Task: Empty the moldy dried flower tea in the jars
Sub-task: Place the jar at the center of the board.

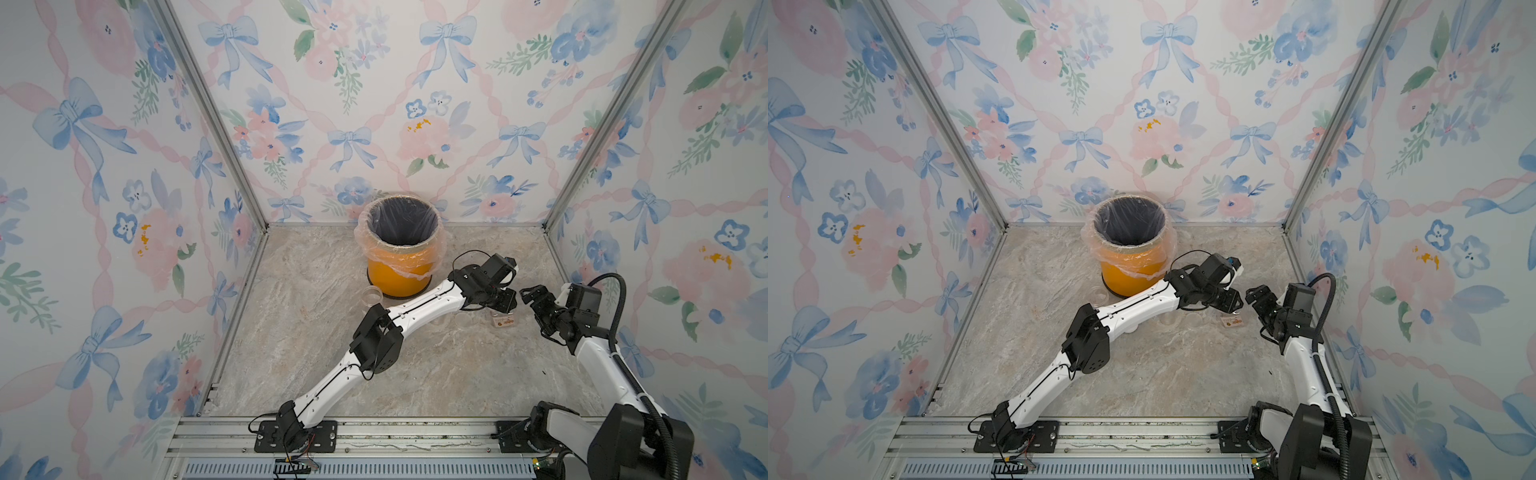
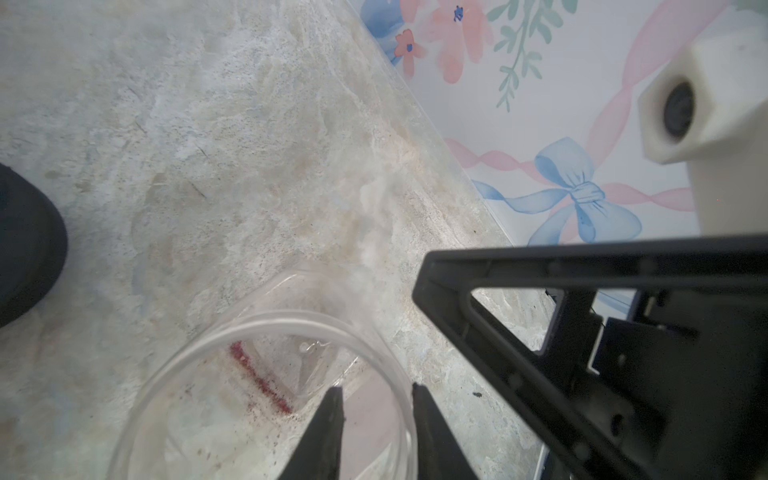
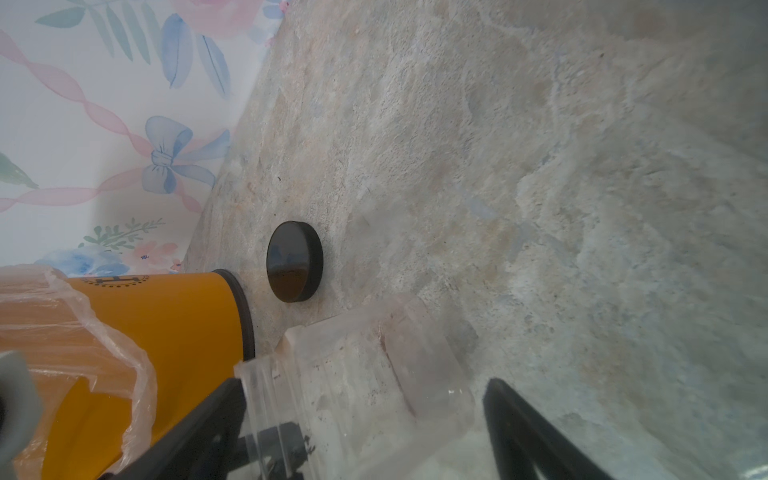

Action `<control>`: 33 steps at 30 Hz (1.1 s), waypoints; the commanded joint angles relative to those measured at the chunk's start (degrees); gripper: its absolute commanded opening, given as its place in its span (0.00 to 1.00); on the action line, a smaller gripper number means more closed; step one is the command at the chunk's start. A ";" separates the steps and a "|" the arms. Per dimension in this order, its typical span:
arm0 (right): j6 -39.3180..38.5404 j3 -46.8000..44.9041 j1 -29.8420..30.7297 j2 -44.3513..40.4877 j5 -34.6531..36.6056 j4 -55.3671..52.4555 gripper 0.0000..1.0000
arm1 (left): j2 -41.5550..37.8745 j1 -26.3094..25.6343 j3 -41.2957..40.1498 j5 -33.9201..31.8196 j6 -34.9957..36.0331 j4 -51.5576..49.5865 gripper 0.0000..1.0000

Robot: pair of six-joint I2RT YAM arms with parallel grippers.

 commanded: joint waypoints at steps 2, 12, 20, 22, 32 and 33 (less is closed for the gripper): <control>1.10 -2.21 0.42 1.69 0.27 1.15 0.92 | 0.25 0.18 2.15 -0.38 -0.33 -0.31 0.43; 5.62 -5.78 -1.32 4.17 -3.13 5.70 0.91 | -4.16 0.27 5.69 -2.66 -0.52 -0.18 0.66; 6.27 -6.89 -3.78 -2.76 -2.73 2.88 0.91 | -12.16 0.28 6.13 -9.72 2.73 -0.09 0.85; 5.77 -6.59 -4.25 -5.23 -2.47 0.48 0.92 | -14.12 0.26 6.32 -11.45 4.04 -0.13 0.88; 8.42 -8.43 -3.70 -18.36 -2.20 -11.04 0.65 | -28.49 0.31 -6.89 -23.51 11.50 -0.14 0.95; 8.32 -8.28 -3.53 -19.16 -1.84 -12.26 0.60 | -30.16 0.28 -8.95 -25.17 12.04 -0.08 0.95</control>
